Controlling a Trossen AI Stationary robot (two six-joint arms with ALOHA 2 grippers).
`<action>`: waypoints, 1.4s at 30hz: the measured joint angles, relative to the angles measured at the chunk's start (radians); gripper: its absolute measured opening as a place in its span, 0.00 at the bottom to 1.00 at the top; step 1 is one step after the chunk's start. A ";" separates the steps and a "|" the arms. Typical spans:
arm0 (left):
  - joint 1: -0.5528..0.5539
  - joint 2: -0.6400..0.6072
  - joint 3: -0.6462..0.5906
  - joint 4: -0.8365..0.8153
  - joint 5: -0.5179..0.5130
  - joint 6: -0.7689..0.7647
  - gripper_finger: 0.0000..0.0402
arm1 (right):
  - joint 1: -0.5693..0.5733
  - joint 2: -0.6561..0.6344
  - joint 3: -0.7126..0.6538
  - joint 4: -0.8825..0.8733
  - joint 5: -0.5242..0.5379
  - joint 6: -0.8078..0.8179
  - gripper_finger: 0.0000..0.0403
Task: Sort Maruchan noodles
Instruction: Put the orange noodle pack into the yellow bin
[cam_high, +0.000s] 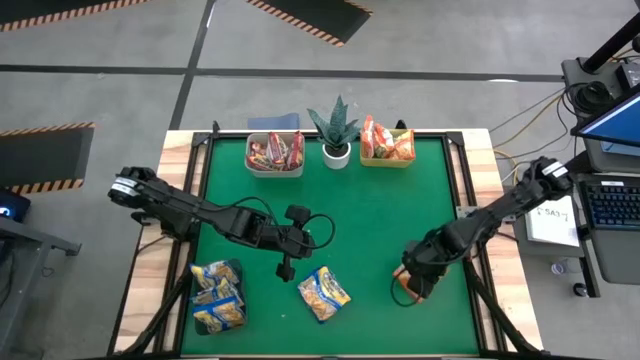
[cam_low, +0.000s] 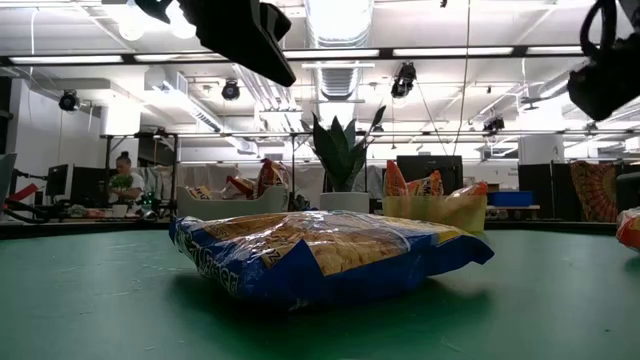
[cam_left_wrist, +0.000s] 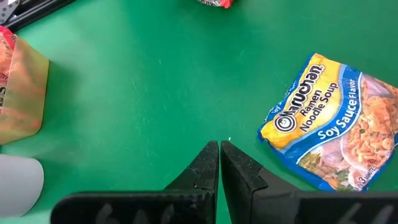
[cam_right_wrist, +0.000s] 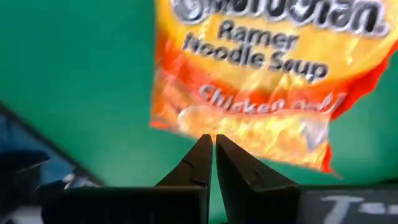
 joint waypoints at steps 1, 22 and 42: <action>0.000 0.000 -0.001 0.003 0.000 0.000 0.00 | 0.004 0.008 -0.002 0.000 0.016 0.002 0.03; 0.009 0.000 -0.049 0.277 0.000 0.084 0.00 | -0.120 0.087 -0.006 0.667 0.920 -0.677 0.03; 0.043 0.153 -0.153 0.687 0.107 0.083 0.00 | -0.309 0.016 -0.007 0.427 0.668 -0.591 0.03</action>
